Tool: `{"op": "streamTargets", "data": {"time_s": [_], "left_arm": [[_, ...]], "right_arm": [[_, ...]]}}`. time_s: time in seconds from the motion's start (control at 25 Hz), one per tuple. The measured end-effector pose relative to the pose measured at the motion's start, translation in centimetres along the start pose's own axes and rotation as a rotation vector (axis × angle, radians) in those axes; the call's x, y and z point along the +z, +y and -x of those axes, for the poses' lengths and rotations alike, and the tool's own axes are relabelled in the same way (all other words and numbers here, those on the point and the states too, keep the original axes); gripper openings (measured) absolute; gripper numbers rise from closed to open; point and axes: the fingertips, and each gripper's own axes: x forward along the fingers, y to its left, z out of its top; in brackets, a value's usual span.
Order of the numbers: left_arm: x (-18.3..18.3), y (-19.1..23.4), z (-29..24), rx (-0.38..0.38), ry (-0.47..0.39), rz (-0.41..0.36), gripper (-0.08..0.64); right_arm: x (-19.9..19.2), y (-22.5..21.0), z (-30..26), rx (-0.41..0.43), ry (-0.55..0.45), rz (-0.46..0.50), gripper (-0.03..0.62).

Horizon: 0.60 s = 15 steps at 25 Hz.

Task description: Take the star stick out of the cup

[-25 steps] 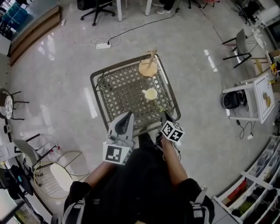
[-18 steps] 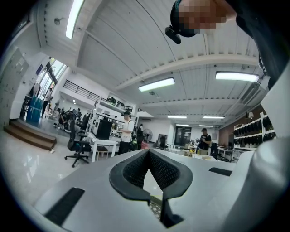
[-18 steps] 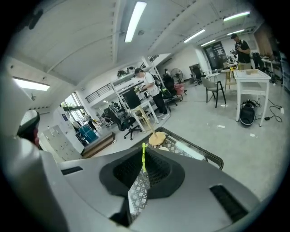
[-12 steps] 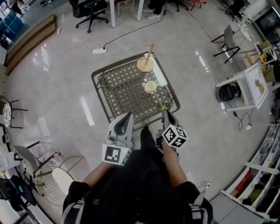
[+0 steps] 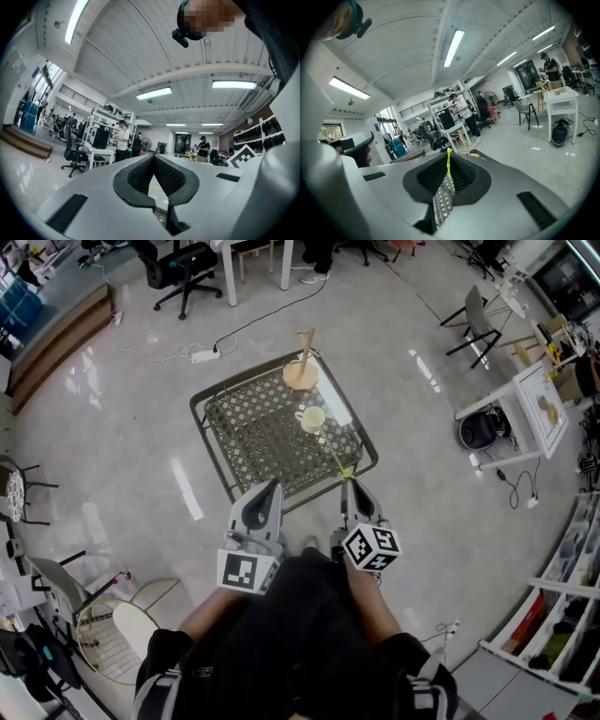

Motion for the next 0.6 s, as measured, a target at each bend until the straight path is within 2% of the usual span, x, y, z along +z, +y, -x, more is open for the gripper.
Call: {"op": "streamTargets", "data": {"time_s": [0.6], "left_arm": [[-1.1,-4.8,0.4,0.07,0.027,-0.004,0.016]], "right_arm": [[2.1,-1.2,6.1,0.074,-0.049,0.064,0.021]]}}
